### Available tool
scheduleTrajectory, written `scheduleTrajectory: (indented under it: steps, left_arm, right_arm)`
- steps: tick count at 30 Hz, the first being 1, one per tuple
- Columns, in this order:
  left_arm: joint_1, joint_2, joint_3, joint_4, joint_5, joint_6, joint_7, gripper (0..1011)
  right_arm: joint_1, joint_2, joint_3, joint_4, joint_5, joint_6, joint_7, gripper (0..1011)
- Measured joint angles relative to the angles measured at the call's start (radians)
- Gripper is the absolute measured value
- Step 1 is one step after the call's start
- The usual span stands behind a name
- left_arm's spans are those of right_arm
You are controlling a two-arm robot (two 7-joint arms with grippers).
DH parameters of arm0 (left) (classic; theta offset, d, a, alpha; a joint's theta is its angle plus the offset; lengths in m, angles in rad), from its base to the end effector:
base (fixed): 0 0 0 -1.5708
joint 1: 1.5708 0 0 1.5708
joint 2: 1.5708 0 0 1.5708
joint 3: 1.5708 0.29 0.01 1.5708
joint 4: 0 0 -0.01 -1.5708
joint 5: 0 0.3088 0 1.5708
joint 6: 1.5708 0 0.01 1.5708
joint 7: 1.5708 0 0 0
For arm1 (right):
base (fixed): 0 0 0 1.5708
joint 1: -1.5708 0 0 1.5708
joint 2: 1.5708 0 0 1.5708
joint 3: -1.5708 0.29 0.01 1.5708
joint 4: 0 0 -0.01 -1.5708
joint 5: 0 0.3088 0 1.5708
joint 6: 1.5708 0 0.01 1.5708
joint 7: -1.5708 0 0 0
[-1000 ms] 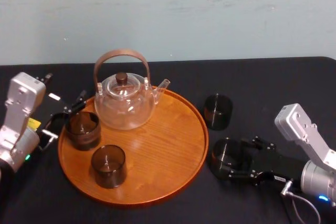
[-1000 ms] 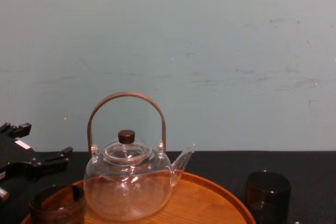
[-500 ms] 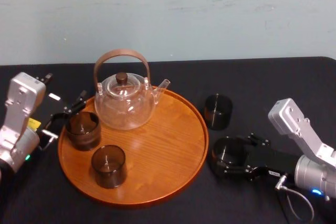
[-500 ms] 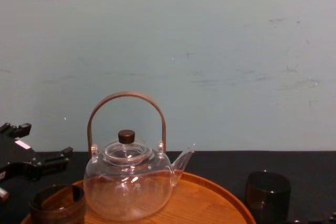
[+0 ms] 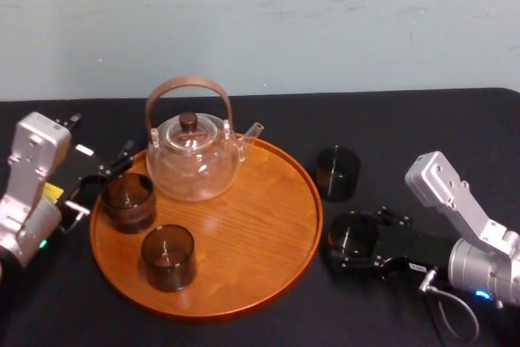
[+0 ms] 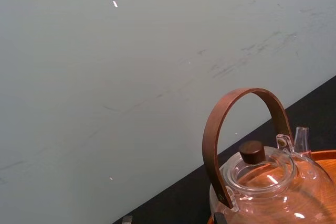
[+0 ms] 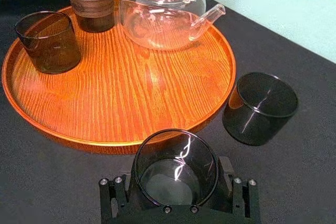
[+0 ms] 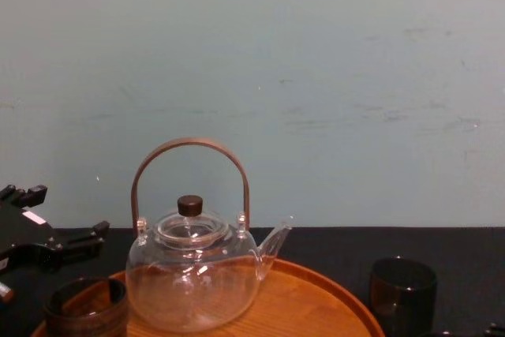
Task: Pick up the glass from the table and place it on the tray.
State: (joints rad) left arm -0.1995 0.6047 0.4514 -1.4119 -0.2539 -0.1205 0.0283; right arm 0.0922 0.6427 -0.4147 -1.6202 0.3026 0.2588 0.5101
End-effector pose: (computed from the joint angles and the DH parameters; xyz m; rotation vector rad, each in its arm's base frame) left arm 0.3581 0.0827 -0.3023 0.3046 -0.2850 1.2480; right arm 0.3277 -0.0653 -0.2803 -0.5009 0.0706 -0.7073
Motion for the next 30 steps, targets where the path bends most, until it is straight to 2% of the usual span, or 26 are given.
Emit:
scheduleTrajectory:
  steps: [15,20,30]
  left_arm:
    - [0.0,0.0,0.0,0.0,0.0,0.0,0.0,1001]
    - [0.0,0.0,0.0,0.0,0.0,0.0,0.0,1001]
    - [0.0,0.0,0.0,0.0,0.0,0.0,0.0,1001]
  right_arm:
    - [0.002,-0.001,-0.003,0.001,-0.008,0.0,-0.006,1002]
    - [0.002,0.0,-0.003,0.001,-0.007,-0.001,-0.006,914]
    - [0.001,0.0,-0.002,0.001,-0.005,-0.001,-0.006,908]
